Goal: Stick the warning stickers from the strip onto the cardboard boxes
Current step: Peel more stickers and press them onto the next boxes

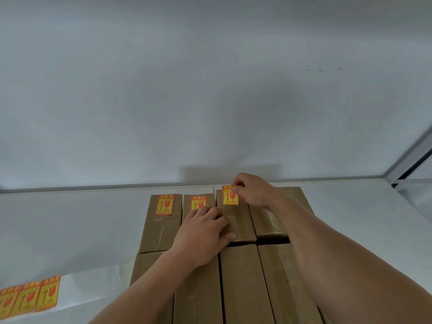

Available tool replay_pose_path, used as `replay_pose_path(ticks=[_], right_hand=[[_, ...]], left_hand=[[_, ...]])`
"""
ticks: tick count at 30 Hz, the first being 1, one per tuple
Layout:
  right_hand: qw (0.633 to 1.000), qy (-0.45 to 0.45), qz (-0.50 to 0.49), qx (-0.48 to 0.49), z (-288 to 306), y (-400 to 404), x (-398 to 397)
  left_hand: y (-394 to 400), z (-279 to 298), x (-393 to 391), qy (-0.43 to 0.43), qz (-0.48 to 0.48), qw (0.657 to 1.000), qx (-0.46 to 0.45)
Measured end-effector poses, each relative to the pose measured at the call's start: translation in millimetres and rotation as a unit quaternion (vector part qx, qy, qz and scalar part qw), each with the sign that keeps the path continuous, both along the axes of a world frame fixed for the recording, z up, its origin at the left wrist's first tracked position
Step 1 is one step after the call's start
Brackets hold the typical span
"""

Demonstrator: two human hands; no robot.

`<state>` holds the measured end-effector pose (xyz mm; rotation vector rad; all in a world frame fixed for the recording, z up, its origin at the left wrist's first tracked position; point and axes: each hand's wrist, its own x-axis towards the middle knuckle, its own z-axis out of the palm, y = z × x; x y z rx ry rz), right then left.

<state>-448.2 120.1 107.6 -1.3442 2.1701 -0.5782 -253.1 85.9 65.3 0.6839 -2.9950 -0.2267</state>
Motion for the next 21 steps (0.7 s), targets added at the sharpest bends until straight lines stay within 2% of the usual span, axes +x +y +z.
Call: replay_pose_path(ticks=[15,21], right_hand=[[0.998,0.050,-0.006,0.026,-19,-4,6],[0.994,0.105,-0.008,0.025,-21,-3,11]], left_hand=[[-2,0,1,-0.001,0.001,1.000,0.004],[-2,-1,-1,-0.005,0.003,1.000,0.003]])
